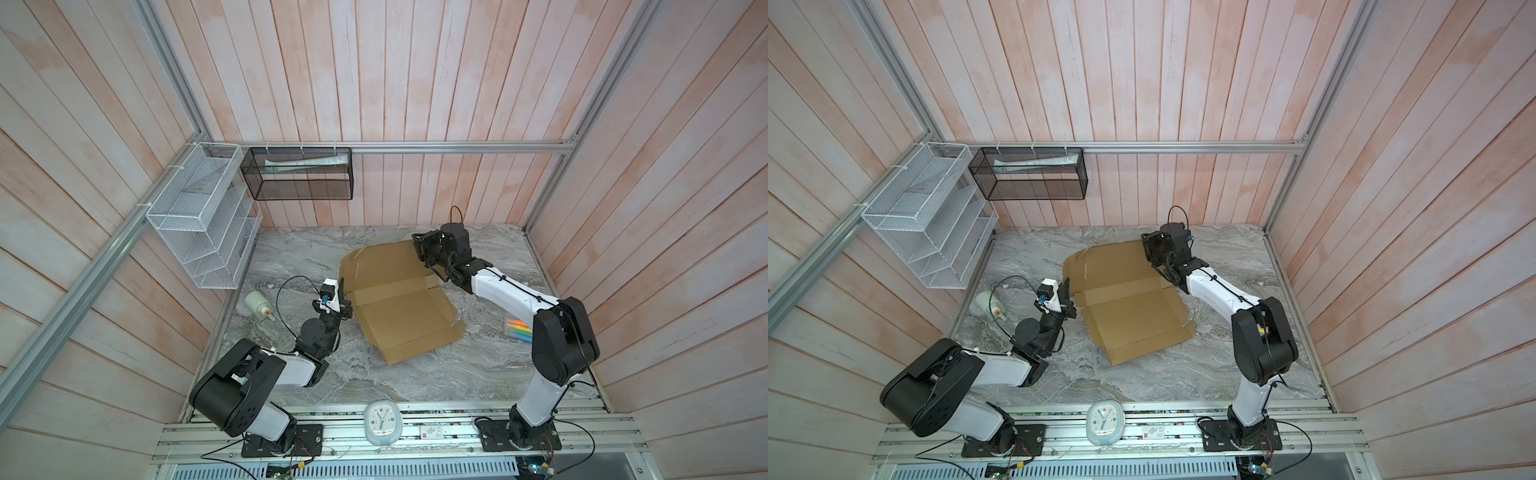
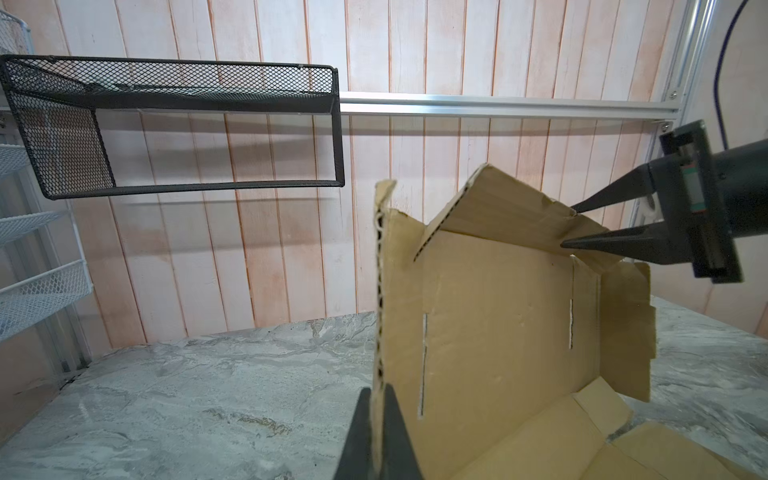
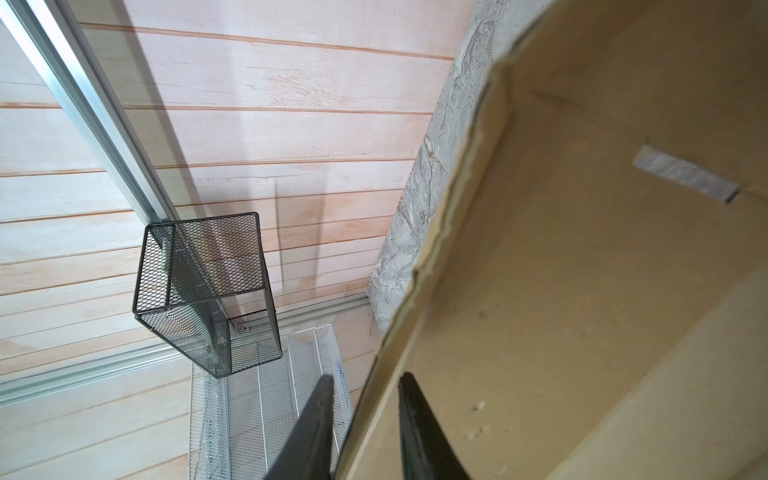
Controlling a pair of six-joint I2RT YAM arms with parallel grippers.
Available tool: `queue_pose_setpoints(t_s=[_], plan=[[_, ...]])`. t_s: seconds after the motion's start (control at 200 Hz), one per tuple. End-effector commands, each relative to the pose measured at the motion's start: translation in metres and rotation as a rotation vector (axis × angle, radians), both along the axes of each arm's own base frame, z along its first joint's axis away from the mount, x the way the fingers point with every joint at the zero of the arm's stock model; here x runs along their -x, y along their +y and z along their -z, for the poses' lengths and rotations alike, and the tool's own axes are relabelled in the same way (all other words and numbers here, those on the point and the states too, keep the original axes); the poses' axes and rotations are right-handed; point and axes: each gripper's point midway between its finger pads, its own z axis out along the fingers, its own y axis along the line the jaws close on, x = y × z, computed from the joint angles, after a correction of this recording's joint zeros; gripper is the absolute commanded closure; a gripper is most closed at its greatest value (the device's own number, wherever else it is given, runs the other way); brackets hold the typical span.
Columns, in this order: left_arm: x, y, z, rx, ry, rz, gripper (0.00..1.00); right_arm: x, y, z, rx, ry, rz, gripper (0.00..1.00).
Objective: Fold the paper box
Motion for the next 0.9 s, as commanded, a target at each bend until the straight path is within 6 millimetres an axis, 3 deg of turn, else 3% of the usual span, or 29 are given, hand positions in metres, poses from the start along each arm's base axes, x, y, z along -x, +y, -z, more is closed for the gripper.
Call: queue_pose_setpoints(t_s=[0.0,0.555,0.895], plan=[[0.001,-0.002,-0.017,0.047,-0.053,-0.001,1.00,0.002,0.000,-0.005,-0.024,-0.011,-0.010,0.73],[0.000,-0.006,-0.023,0.043,-0.076,-0.006,1.00,0.000,0.004,0.002,-0.034,0.000,-0.022,0.82],[-0.002,-0.010,-0.030,0.032,-0.098,-0.001,1.00,0.001,0.003,0.005,-0.036,0.010,-0.019,0.81]])
